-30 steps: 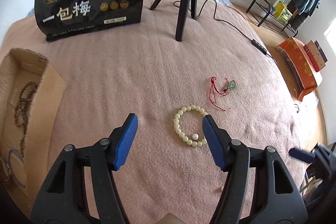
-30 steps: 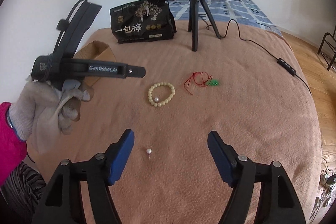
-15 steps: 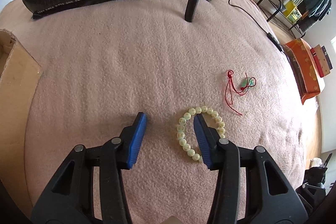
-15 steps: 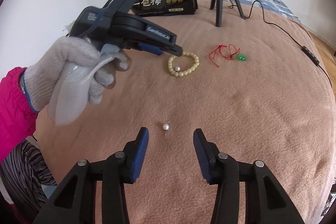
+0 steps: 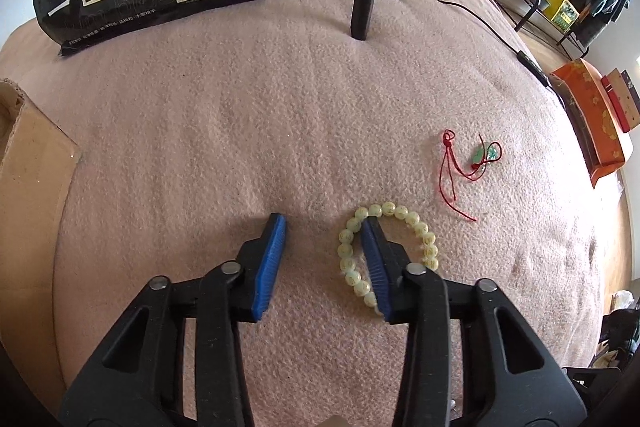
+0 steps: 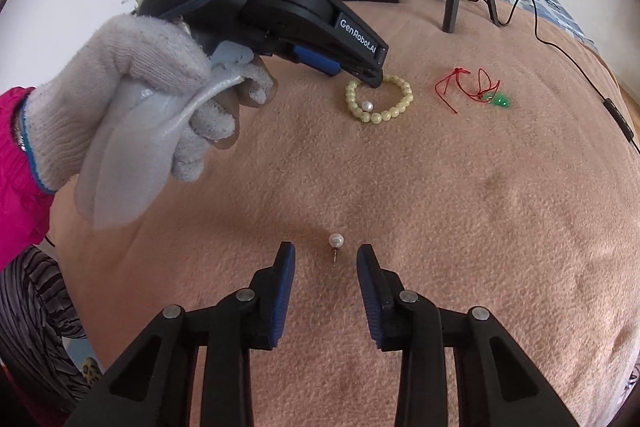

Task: Organize jewelry
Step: 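Close the left gripper on the cream bracelet while the right gripper grasps the pearl earring, then carry bracelet and earring into the cardboard box and open both grippers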

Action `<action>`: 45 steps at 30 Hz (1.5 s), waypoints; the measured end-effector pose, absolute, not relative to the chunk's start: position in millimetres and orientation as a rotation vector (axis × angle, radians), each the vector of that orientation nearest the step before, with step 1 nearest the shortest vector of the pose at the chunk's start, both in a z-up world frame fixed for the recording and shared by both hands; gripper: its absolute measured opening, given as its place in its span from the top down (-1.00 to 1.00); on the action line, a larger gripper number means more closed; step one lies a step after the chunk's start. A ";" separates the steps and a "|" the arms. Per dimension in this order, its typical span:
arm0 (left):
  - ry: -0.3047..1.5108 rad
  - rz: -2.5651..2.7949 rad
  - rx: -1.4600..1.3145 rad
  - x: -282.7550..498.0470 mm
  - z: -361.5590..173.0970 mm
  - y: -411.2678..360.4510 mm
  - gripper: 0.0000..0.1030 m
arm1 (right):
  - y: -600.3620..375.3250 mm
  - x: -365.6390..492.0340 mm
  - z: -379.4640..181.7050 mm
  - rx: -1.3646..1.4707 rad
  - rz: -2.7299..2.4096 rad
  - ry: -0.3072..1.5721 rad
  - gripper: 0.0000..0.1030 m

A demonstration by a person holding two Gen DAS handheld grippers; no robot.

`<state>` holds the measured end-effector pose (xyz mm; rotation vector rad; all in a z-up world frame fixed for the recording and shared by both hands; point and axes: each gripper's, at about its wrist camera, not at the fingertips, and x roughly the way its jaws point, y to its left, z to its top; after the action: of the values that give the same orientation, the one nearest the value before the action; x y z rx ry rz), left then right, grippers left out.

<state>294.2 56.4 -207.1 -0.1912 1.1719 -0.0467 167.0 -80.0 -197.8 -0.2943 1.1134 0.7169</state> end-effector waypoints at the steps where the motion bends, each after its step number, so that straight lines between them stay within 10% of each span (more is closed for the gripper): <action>1: 1.170 -0.044 -0.190 295.1 -207.8 57.0 0.35 | -79.2 168.0 -199.3 -0.294 0.713 1.118 0.38; 9: 1.164 -0.029 -0.237 296.6 -209.6 69.6 0.83 | -71.1 168.0 -206.3 -0.364 0.690 1.111 0.59; 13: 1.158 -0.036 -0.258 294.7 -205.9 73.0 0.85 | -69.4 163.6 -206.5 -0.389 0.694 1.101 0.89; 45: 0.956 -0.116 -0.327 245.8 -113.5 87.1 0.90 | -75.1 156.6 -149.4 -0.315 0.620 0.983 0.89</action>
<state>245.8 87.1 -113.5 -0.3270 0.9561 -0.1163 156.6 -75.1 -149.4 -0.3152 0.9831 0.6201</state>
